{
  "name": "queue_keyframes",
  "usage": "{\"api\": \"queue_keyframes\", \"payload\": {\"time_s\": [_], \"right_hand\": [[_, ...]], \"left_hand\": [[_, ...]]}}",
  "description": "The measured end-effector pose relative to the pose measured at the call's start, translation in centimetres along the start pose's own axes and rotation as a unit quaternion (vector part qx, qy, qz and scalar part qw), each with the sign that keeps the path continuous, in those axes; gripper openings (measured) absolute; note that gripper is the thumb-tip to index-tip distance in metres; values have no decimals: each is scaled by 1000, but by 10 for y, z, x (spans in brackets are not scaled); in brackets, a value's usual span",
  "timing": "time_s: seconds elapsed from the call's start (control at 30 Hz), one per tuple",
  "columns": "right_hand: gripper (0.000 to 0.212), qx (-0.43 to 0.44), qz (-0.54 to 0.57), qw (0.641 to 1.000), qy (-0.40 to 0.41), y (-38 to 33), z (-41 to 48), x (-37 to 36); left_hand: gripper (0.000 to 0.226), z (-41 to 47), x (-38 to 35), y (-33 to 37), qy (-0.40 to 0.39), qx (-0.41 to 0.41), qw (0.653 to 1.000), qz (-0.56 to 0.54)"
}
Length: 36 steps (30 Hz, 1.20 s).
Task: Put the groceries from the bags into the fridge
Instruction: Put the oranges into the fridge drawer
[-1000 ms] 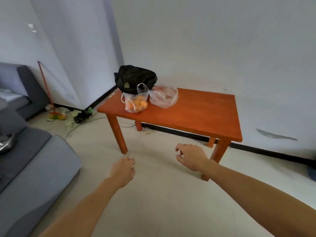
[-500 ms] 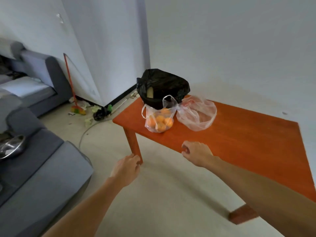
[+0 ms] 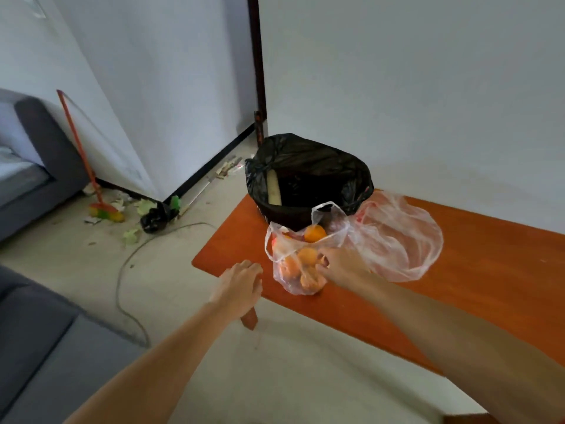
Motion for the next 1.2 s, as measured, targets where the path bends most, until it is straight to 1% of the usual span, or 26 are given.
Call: {"api": "queue_keyframes", "payload": {"time_s": [0.2,0.3,0.37,0.47,0.5,0.53,0.57,0.6,0.63,0.67,0.7,0.73,0.77,0.87,0.9,0.93,0.97,1.07,1.13,1.17,1.2], "right_hand": [[35,-29,28,999,33,13,70,20],[26,-37,63,997,32,22,112,17],[25,-49,67,997,5,29,140,3],[42,-55,34,996,-69,44,165,-30],[39,-52,29,993,-100,47,166,-40],[32,-47,17,989,-137,48,165,-50],[30,-43,-6,983,-177,50,161,-59],[34,-39,-31,979,-199,54,156,-67],[40,-35,-48,978,-201,57,151,-71],[52,-33,-54,978,-197,60,147,-74],[66,-22,-53,981,-186,61,144,-74],[77,-8,-49,983,-177,62,142,-76],[80,-2,-47,983,-175,63,141,-77],[69,-11,-50,982,-181,69,141,-79],[65,-11,-43,980,-196,70,140,-79],[64,-10,-28,977,-209,73,140,-83],[67,-10,-11,975,-222,76,140,-85],[77,-9,7,971,-240,82,136,-89],[82,-10,13,967,-254,87,134,-93],[81,-2,27,965,-259,88,133,-93],[76,-6,66,962,-265,90,131,-94]], "left_hand": [[27,103,-1,3,15,-82,996,-18],[26,150,-21,9,-1,-97,995,-39],[23,176,-39,12,-25,-86,994,-55],[20,208,-76,10,-82,-71,991,-73],[20,214,-88,8,-107,-73,989,-74],[21,216,-100,7,-133,-79,985,-73],[20,216,-110,8,-157,-86,981,-76],[18,213,-118,7,-180,-85,977,-75],[15,209,-124,8,-200,-78,975,-63],[15,204,-128,8,-220,-68,973,-35],[20,198,-132,6,-242,-60,968,1],[30,192,-136,6,-266,-59,962,38],[42,186,-139,7,-283,-63,955,68],[85,171,-140,14,-290,-77,949,91],[93,169,-140,15,-292,-77,949,92],[95,167,-142,14,-296,-74,948,94],[92,166,-143,11,-298,-68,947,94],[73,164,-149,1,-302,-64,945,107],[71,159,-154,-3,-320,-61,938,116],[70,156,-156,-3,-328,-60,935,120],[69,154,-159,-3,-332,-60,933,124]]}}
Point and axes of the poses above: each hand's wrist, its own z-axis towards the middle knuckle, its own x-axis out of the back of the hand, y = z × x, the point moved 5 cm from there along z, towards the middle knuckle, and after that the axes turned 4 degrees about -x, right-handed, at the moved point
